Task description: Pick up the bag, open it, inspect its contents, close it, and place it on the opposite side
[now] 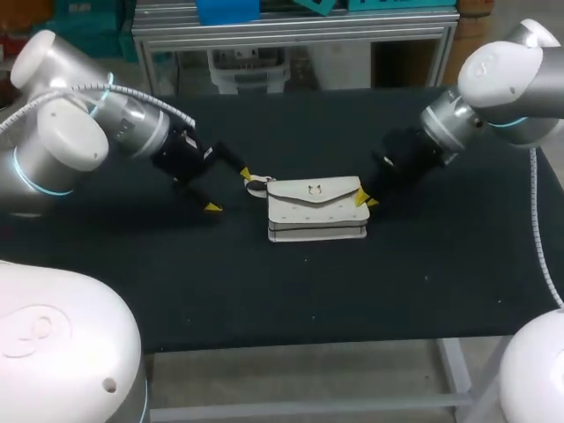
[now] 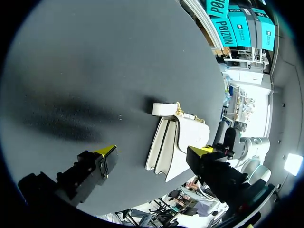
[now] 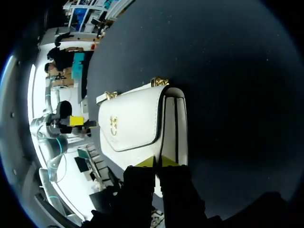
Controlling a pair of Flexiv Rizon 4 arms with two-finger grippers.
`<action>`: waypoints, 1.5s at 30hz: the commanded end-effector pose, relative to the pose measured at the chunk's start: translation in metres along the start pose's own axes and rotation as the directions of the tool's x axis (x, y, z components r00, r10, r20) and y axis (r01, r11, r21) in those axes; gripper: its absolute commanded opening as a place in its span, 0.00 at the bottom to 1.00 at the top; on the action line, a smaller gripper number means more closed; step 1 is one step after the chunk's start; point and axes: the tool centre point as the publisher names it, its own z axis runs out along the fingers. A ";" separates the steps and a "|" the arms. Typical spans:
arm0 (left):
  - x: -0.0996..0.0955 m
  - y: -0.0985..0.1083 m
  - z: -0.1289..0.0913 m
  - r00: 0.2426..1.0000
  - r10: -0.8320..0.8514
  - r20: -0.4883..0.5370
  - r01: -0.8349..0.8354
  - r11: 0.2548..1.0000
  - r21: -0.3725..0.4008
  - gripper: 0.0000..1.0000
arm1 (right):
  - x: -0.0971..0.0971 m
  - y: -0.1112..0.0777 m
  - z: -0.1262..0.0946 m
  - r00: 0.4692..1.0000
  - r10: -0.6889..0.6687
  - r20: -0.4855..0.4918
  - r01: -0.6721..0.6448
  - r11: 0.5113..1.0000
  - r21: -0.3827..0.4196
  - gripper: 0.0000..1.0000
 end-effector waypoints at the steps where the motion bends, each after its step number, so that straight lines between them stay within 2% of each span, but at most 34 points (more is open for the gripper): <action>1: -0.001 0.002 0.000 1.000 -0.002 -0.030 0.001 1.000 -0.014 1.00 | 0.001 -0.008 -0.007 1.000 -0.008 -0.012 0.008 1.000 -0.022 0.00; 8: 0.001 0.007 0.006 0.999 0.011 -0.047 -0.012 0.999 -0.031 1.00 | 0.002 -0.004 -0.001 0.999 -0.008 -0.052 0.007 1.000 -0.013 0.00; 9: 0.002 0.007 0.006 0.999 0.012 -0.048 -0.013 0.999 -0.033 1.00 | 0.002 -0.004 0.000 0.998 -0.009 -0.058 0.008 1.000 -0.014 0.07; 10: 0.002 0.008 0.006 0.999 0.015 -0.048 -0.017 0.999 -0.035 1.00 | 0.002 -0.004 0.000 0.998 -0.010 -0.061 0.009 1.000 -0.014 0.25; 11: 0.002 0.009 0.006 0.999 0.016 -0.049 -0.018 0.999 -0.036 1.00 | 0.003 -0.005 0.000 0.998 -0.011 -0.064 0.011 1.000 -0.014 0.36; 12: 0.002 0.009 0.006 0.999 0.018 -0.049 -0.020 0.999 -0.036 1.00 | 0.003 -0.005 0.000 0.998 -0.012 -0.068 0.011 1.000 -0.014 0.42; 14: 0.002 0.010 0.006 0.999 0.020 -0.049 -0.022 0.999 -0.034 1.00 | 0.004 -0.006 0.000 0.997 -0.015 -0.074 0.014 1.000 -0.012 0.49; 16: 0.002 0.010 0.006 0.999 0.020 -0.051 -0.022 0.999 -0.035 1.00 | 0.006 -0.007 0.000 0.997 -0.015 -0.076 0.014 1.000 -0.012 0.50; 18: 0.002 0.009 0.007 0.998 0.018 -0.053 -0.019 0.999 -0.036 1.00 | 0.007 -0.008 0.001 0.997 -0.014 -0.079 0.013 1.000 -0.011 0.48; 19: 0.002 0.009 0.007 0.998 0.017 -0.053 -0.019 0.999 -0.037 1.00 | 0.007 -0.009 0.002 0.997 -0.012 -0.080 0.012 1.000 -0.011 0.41; 20: 0.002 0.009 0.007 0.998 0.015 -0.053 -0.017 0.999 -0.038 1.00 | 0.007 -0.009 0.003 0.997 -0.006 -0.083 0.006 1.000 -0.009 0.24; 21: 0.002 0.009 0.007 0.998 0.014 -0.053 -0.016 0.999 -0.039 1.00 | 0.006 -0.009 0.004 0.996 -0.003 -0.085 0.003 1.000 -0.005 0.00; 31: 0.000 0.008 0.008 0.999 0.007 -0.047 -0.009 0.999 -0.037 1.00 | -0.007 -0.003 0.016 0.998 0.033 -0.059 -0.032 0.999 0.019 0.00; 35: -0.002 0.007 0.008 1.000 0.009 -0.007 -0.010 0.999 -0.030 1.00 | -0.013 -0.001 0.018 0.999 0.042 -0.031 -0.041 0.999 0.024 0.00; 45: 0.000 0.007 -0.001 0.998 0.036 0.044 -0.036 0.999 0.004 1.00 | -0.023 -0.001 -0.011 1.000 0.023 0.004 -0.023 1.000 -0.016 0.00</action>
